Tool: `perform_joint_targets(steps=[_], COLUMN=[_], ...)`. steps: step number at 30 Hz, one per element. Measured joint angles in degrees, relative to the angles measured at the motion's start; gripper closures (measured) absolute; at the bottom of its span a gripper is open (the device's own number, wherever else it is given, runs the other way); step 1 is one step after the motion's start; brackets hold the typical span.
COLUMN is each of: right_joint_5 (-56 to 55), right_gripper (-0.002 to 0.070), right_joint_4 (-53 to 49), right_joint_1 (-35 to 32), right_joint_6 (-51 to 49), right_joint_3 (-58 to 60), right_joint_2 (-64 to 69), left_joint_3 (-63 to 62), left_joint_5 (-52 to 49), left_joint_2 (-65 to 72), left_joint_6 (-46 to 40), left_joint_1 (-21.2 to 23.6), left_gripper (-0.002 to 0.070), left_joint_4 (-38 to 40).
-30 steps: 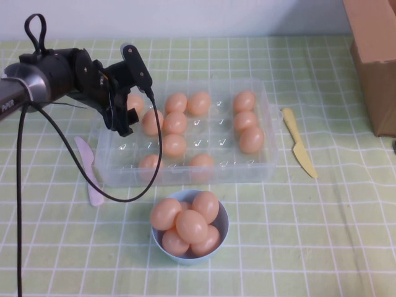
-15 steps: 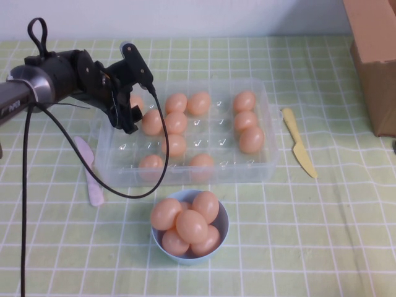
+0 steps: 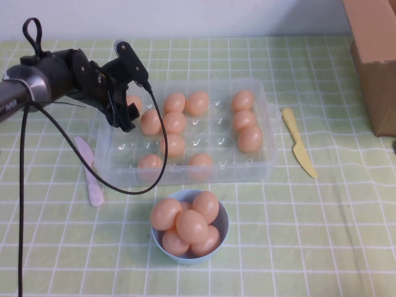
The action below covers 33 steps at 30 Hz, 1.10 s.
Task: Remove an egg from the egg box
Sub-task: Pick up the egg from the plastic box
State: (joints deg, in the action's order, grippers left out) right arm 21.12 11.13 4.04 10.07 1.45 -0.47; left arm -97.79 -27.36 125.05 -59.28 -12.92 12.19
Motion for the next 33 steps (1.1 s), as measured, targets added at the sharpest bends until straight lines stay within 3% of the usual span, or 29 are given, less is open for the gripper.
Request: perform_joint_targets(steps=[13,20,33], right_joint_5=[0.0,0.0,0.0], right_gripper=[0.0694,0.0694,0.0694], right_joint_4=[0.0,0.0,0.0], right_joint_1=[0.0,0.0,0.0], right_joint_6=[0.0,0.0,0.0], right_joint_3=[0.0,0.0,0.0], right_joint_2=[0.0,0.0,0.0], left_joint_3=[-0.2,-0.2,-0.3], left_joint_5=[0.2,0.4,-0.3], left_joint_2=[0.6,0.6,0.6], left_joint_6=[0.1,0.1,0.2], left_joint_1=[0.0,0.1,0.2], left_gripper=[0.0256,0.0344,0.0351], left_joint_4=[0.2,0.2,0.2])
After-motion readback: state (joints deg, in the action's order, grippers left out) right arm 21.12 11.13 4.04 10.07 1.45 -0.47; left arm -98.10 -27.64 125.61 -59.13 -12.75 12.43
